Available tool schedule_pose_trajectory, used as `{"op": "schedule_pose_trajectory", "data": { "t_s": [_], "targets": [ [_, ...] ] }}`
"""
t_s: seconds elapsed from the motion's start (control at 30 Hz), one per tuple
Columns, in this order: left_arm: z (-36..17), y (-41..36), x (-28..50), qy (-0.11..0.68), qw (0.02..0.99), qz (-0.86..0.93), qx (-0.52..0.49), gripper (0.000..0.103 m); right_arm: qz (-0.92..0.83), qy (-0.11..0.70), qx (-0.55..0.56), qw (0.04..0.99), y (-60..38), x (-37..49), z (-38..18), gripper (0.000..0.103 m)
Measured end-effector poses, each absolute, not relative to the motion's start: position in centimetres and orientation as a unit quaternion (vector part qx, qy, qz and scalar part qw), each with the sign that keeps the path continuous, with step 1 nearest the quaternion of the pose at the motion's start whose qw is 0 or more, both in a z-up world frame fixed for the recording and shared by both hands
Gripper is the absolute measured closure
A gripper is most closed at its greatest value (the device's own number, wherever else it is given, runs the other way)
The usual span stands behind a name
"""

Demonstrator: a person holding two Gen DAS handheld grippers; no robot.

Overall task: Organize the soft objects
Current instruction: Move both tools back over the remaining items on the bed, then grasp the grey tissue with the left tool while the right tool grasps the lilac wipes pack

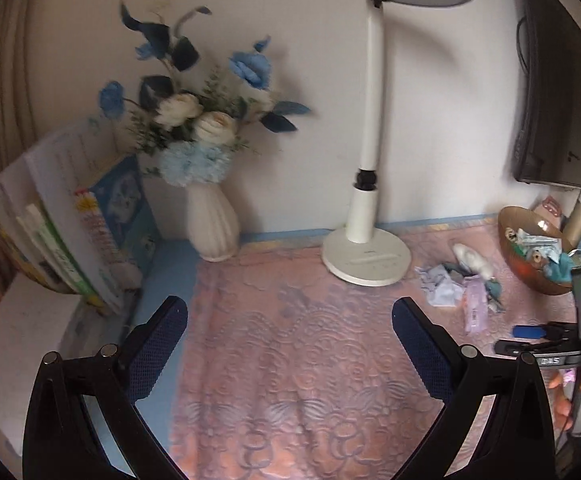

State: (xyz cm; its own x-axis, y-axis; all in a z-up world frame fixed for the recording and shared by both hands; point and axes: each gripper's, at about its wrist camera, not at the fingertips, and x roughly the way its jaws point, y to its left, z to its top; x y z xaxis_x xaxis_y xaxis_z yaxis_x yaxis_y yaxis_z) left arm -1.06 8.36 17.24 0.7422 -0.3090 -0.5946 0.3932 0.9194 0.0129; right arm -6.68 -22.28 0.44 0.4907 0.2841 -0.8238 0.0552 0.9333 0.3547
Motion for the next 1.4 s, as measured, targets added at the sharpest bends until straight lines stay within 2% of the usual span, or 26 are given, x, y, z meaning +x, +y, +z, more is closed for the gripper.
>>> {"op": "schedule_pose_trajectory", "data": {
  "t_s": [0.03,0.07,0.13,0.2,0.33,0.4,0.47,0.53,0.6,0.63,0.67,0.7,0.73,0.8,0.97,1.4],
  "targets": [
    [15.9,6.6,-0.5,0.316,0.924,-0.208,0.062,0.001,0.066,0.507,0.181,0.840,-22.3,-6.1,-0.1,0.030],
    [14.4,4.7,0.0,0.329,0.915,-0.228,0.056,0.001,0.068,0.514,0.191,0.834,-22.4,-5.5,-0.7,0.032],
    [11.6,0.8,1.3,0.355,0.897,-0.257,0.054,0.001,0.070,0.516,0.205,0.829,-22.3,-4.8,-1.4,0.032],
    [9.5,-2.4,2.5,0.374,0.882,-0.282,0.047,0.007,0.065,0.517,0.198,0.830,-22.2,-4.3,-1.4,0.032],
    [7.1,-6.8,4.9,0.396,0.857,-0.327,0.032,0.009,0.051,0.518,0.184,0.834,-22.2,-3.1,-1.9,0.032],
    [6.3,-8.4,5.7,0.401,0.853,-0.331,0.039,0.013,0.051,0.514,0.192,0.834,-22.5,-2.4,-2.3,0.032],
    [5.8,-9.2,6.5,0.407,0.849,-0.334,0.040,0.028,0.046,0.506,0.191,0.840,-22.6,-1.7,-2.2,0.032],
    [5.5,-9.6,7.3,0.416,0.843,-0.340,0.028,0.036,0.043,0.502,0.188,0.843,-22.3,-1.0,-2.2,0.032],
    [5.2,-9.6,7.6,0.420,0.836,-0.354,0.016,0.050,0.038,0.498,0.182,0.847,-22.0,-0.6,-2.3,0.032],
    [5.0,-9.8,7.6,0.421,0.833,-0.360,0.014,0.060,0.034,0.496,0.176,0.849,-21.7,-0.5,-2.3,0.032],
    [4.9,-9.8,7.5,0.421,0.831,-0.364,0.015,0.067,0.029,0.494,0.169,0.852,-21.5,-0.5,-2.3,0.038],
    [4.9,-10.1,7.3,0.418,0.832,-0.365,0.019,0.069,0.024,0.494,0.159,0.855,-21.3,-0.5,-2.3,0.044],
    [5.0,-10.1,6.9,0.412,0.834,-0.365,0.025,0.072,0.019,0.495,0.147,0.856,-21.1,-0.6,-2.4,0.059],
    [5.2,-9.9,6.5,0.408,0.835,-0.368,0.027,0.086,0.020,0.491,0.150,0.858,-21.3,-0.9,-2.4,0.060],
    [6.2,-8.7,4.4,0.398,0.835,-0.379,0.032,0.087,0.031,0.490,0.175,0.853,-22.1,-2.9,-1.9,0.060],
    [6.4,-5.5,-6.3,0.380,0.811,-0.437,0.084,0.087,0.046,0.514,0.139,0.846,-21.9,-13.6,-0.3,0.060]
  ]
}}
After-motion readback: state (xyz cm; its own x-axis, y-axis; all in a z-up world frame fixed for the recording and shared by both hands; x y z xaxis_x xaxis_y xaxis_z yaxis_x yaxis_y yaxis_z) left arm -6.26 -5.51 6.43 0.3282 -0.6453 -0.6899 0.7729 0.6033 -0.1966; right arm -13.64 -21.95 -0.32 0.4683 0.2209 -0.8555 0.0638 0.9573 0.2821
